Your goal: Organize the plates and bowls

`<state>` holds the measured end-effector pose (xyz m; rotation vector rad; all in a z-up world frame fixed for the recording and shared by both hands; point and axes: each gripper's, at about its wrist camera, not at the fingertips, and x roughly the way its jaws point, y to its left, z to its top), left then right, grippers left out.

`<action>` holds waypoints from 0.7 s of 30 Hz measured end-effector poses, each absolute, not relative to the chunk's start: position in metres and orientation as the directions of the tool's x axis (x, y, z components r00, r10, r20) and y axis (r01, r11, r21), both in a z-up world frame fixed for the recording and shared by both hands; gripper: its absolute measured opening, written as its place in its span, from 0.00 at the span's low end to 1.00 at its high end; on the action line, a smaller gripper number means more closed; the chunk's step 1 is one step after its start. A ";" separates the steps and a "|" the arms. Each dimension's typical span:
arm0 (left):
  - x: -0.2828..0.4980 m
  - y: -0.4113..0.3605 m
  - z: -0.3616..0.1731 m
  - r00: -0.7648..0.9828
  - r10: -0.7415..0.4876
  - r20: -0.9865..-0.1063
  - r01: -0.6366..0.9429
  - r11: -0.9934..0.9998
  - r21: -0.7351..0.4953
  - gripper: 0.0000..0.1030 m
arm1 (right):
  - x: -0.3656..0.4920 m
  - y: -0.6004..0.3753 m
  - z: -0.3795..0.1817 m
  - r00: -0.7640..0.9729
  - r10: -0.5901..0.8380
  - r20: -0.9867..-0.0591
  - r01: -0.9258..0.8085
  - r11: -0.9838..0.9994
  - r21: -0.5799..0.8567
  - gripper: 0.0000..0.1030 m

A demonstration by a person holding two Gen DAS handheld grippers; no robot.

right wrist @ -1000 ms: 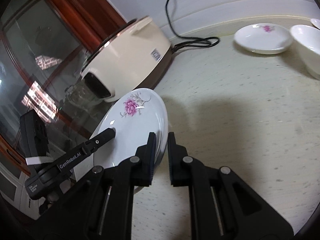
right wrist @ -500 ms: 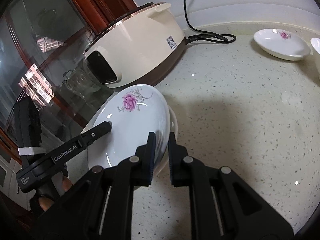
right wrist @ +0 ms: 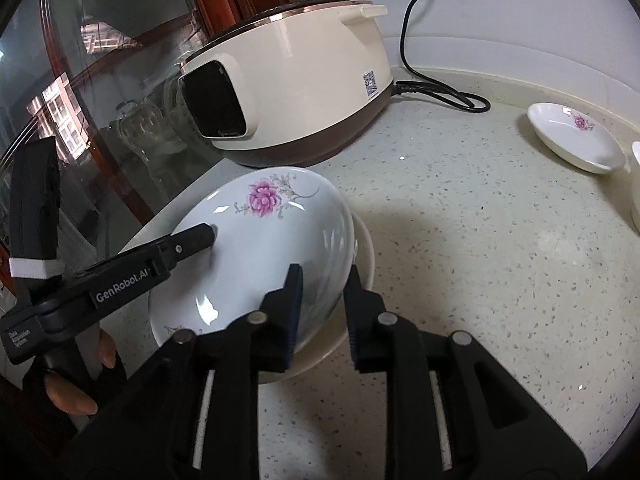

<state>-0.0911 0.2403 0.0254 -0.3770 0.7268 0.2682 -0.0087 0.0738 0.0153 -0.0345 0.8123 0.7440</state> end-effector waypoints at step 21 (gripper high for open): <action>-0.106 0.246 0.048 0.767 0.186 -0.614 -0.407 0.881 -0.241 0.64 | -0.046 0.114 0.020 0.651 0.376 -0.659 -0.647 0.729 -0.223 0.71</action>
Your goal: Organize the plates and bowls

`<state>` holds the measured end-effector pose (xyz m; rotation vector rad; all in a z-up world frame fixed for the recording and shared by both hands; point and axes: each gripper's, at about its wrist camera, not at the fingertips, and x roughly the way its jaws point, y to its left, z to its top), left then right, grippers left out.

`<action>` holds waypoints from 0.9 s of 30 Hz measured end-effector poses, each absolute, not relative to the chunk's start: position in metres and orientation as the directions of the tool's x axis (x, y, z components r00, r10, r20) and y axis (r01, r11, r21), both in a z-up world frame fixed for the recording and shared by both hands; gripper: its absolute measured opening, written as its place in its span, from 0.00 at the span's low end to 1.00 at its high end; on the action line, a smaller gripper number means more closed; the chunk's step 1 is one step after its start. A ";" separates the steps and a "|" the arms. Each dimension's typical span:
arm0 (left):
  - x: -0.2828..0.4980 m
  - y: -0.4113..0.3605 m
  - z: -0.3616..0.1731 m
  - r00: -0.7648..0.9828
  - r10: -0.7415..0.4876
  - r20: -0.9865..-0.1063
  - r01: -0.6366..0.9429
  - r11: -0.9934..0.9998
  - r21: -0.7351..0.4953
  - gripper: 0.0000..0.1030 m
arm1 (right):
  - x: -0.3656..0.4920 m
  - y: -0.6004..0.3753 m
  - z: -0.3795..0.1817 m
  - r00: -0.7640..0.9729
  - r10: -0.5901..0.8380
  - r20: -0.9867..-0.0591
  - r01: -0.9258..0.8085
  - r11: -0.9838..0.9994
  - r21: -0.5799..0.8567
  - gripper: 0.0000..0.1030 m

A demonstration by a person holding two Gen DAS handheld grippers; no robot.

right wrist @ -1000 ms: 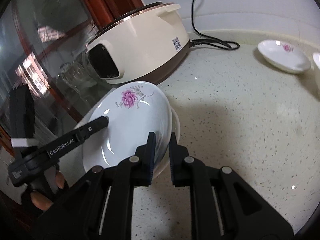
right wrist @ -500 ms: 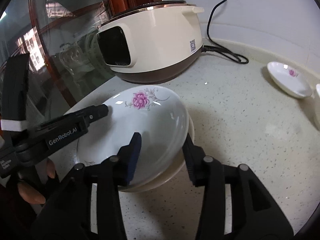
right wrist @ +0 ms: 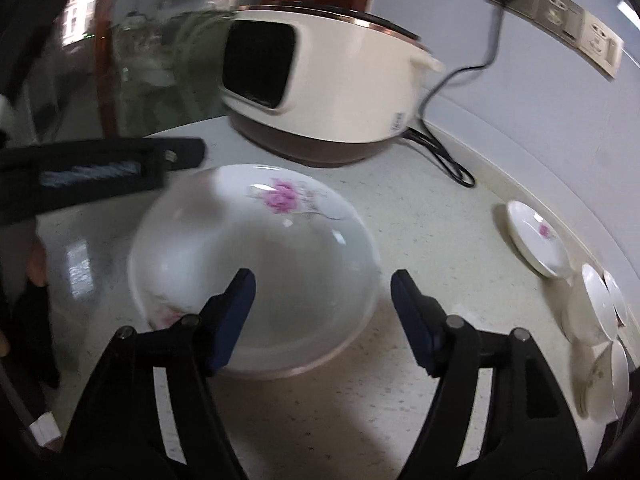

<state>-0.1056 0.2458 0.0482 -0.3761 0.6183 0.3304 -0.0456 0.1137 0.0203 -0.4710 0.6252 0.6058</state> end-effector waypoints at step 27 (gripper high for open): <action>0.043 0.070 0.082 0.714 -0.115 -0.691 -0.095 0.961 -0.259 0.82 | 0.065 -0.089 0.029 0.526 0.479 -0.703 -0.401 0.869 0.291 0.82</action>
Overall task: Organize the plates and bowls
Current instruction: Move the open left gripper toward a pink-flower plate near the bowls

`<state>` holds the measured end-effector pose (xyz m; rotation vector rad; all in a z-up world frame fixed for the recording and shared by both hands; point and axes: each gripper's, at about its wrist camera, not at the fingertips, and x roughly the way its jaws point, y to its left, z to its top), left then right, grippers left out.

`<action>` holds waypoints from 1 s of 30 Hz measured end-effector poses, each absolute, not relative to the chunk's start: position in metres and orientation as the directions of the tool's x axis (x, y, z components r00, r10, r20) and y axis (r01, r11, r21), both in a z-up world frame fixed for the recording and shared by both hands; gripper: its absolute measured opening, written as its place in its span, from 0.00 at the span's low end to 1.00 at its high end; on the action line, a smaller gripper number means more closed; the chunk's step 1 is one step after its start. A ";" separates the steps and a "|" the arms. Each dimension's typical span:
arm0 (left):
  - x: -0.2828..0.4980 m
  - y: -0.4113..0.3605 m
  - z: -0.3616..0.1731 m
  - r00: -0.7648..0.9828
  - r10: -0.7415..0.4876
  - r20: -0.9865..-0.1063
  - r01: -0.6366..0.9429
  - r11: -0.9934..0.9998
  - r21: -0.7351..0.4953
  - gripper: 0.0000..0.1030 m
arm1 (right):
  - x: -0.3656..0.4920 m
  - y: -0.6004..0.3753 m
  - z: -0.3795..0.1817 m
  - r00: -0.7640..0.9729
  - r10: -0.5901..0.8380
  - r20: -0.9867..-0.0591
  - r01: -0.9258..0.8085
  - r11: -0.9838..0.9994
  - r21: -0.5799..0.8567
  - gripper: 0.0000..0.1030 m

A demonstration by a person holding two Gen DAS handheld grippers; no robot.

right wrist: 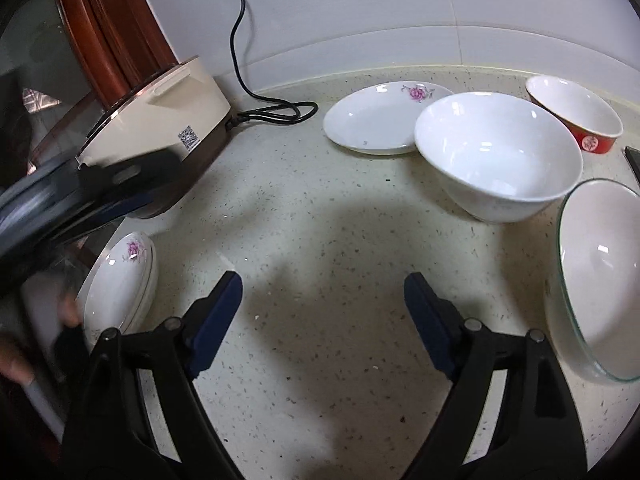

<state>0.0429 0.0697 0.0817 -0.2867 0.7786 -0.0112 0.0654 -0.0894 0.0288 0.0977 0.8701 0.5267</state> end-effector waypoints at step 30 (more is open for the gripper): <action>0.197 0.034 0.005 0.568 0.068 -0.820 -0.228 0.970 -0.078 0.99 | 0.078 -0.100 0.013 0.488 0.420 -0.765 -0.324 0.901 0.288 0.83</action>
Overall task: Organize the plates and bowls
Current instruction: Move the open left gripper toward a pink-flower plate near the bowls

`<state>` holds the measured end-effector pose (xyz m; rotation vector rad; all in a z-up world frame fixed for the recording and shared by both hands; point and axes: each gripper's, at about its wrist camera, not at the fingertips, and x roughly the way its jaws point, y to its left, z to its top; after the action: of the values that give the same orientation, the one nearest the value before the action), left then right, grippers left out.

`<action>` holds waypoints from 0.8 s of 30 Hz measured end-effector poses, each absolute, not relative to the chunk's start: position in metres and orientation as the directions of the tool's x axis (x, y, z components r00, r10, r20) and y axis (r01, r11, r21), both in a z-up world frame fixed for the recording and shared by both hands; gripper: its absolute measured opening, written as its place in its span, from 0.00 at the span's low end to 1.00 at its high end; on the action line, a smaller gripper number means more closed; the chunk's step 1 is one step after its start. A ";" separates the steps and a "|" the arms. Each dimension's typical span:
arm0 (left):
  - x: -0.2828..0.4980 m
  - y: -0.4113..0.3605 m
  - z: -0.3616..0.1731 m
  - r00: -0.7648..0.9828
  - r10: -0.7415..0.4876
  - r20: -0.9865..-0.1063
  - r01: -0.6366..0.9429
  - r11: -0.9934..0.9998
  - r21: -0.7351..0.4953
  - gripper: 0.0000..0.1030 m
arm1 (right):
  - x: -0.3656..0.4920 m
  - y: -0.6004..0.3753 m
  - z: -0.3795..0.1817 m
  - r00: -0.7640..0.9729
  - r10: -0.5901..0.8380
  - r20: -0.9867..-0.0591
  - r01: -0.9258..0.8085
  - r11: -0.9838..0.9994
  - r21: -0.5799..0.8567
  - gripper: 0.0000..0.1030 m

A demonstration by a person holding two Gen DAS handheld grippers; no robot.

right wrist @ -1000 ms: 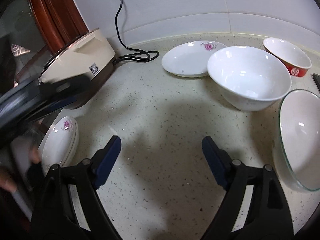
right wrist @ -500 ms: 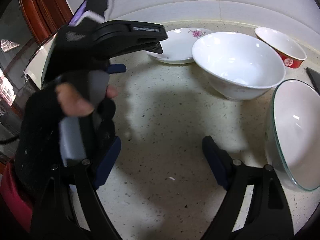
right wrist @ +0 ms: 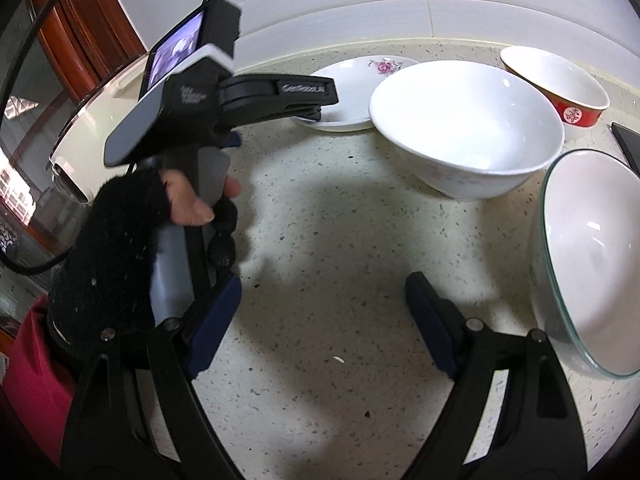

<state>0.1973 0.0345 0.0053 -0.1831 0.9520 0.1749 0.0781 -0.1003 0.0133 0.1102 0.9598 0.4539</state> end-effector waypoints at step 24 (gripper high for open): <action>0.089 0.048 0.003 0.550 0.034 -0.834 -0.154 0.986 -0.061 1.00 | 0.079 -0.141 0.013 0.460 0.519 -0.720 -0.259 0.854 0.450 0.84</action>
<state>0.0889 0.0485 0.0031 -0.1326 0.9827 0.1112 0.0792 -0.1407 0.0129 0.2950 0.9827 0.4877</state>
